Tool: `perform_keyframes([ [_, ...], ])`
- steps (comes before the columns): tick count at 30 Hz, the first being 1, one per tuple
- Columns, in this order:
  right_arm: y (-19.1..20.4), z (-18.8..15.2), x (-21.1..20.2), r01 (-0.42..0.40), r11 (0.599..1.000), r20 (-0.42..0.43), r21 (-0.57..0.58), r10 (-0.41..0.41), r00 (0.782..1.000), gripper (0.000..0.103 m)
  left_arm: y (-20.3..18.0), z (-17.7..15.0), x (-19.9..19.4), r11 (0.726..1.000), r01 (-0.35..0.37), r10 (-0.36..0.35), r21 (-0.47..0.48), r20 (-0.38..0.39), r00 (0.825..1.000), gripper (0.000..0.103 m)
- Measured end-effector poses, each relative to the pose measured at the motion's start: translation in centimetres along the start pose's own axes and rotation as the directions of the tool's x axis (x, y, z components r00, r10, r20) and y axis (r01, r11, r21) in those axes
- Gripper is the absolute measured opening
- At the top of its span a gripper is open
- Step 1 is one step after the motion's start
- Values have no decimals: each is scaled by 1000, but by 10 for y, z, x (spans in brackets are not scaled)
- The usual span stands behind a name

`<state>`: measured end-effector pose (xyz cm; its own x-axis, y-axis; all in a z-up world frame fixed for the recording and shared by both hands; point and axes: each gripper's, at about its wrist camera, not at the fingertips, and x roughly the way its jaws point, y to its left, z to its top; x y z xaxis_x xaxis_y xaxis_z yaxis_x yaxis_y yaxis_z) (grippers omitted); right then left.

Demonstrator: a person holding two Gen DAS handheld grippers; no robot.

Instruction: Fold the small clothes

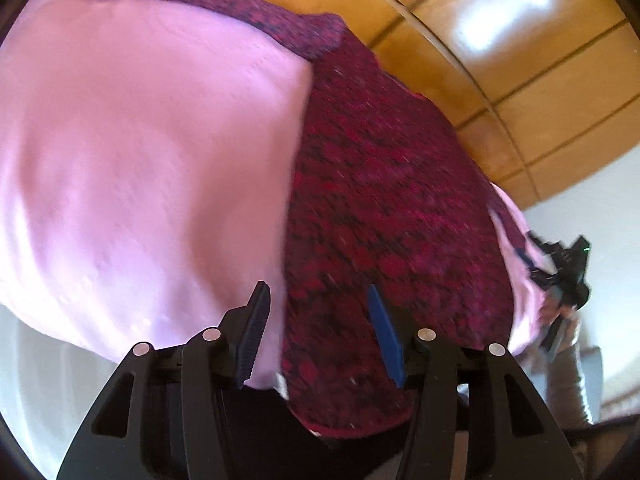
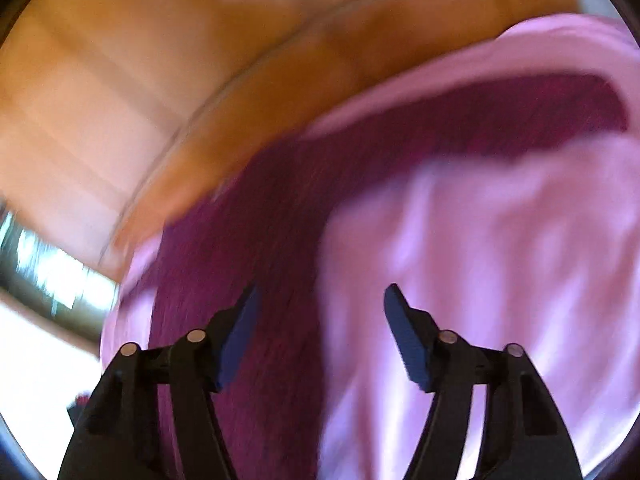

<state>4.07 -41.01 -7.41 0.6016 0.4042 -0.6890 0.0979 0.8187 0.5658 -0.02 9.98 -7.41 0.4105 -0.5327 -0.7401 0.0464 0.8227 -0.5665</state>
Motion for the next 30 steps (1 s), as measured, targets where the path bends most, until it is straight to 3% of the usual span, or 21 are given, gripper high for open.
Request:
perform_keyframes([
  [3, 8, -32, 16, -11, 1000, -112, -12, 10, 994, 53, -1, -7, 7, 999, 48, -48, -4, -16, 999, 49],
  [4, 11, -47, 20, 12, 1000, -148, -22, -15, 989, 52, -1, -7, 7, 999, 49, -49, 1, -12, 999, 40],
  [6, 10, -71, 18, 3, 1000, -178, -18, -6, 984, 38, -4, -6, 7, 998, 57, -57, 8, -7, 998, 24],
  [7, 14, -75, 17, 17, 999, -181, -37, -24, 983, 31, -4, -4, 4, 998, 54, -54, 11, 9, 998, 11],
  [8, 19, -81, 11, 34, 997, -173, -66, -45, 984, 19, -3, -3, 1, 998, 56, -56, 12, 17, 998, 9],
  [11, 38, -66, -11, 26, 994, -98, -110, -37, 994, 15, -11, 6, -17, 994, 104, -106, 27, 63, 992, 7],
  [13, 54, -59, -28, 17, 985, -55, -169, -26, 998, 14, -20, 9, -28, 993, 97, -102, 71, 79, 992, 7],
  [15, 65, -70, -24, 60, 972, -67, -229, -77, 995, 14, -22, 5, -33, 993, 52, -61, 109, 77, 995, 7],
  [18, 50, -91, 5, 159, 946, -172, -282, -213, 962, 14, -8, -6, -16, 992, -56, 55, 117, 16, 998, 6],
  [20, 45, -100, 19, 198, 932, -192, -302, -263, 945, 14, -2, -14, 2, 979, -149, 154, 137, -25, 988, 6],
  [23, 46, -97, 20, 200, 938, -185, -282, -257, 948, 14, -11, -12, -1, 974, -160, 164, 161, -14, 986, 6],
  [25, 56, -90, 19, 193, 936, -182, -296, -253, 950, 17, -18, -5, -9, 967, -184, 179, 175, 44, 983, 6],
  [28, 67, -76, 0, 162, 951, -118, -262, -199, 973, 22, -28, 11, -28, 972, -161, 138, 172, 138, 981, 6],
  [29, 70, -74, 0, 159, 952, -101, -263, -191, 976, 27, -33, 17, -30, 974, -147, 119, 173, 162, 980, 6],
  [30, 75, -71, 3, 153, 952, -84, -266, -181, 980, 39, -39, 24, -28, 973, -136, 103, 185, 174, 979, 6],
])
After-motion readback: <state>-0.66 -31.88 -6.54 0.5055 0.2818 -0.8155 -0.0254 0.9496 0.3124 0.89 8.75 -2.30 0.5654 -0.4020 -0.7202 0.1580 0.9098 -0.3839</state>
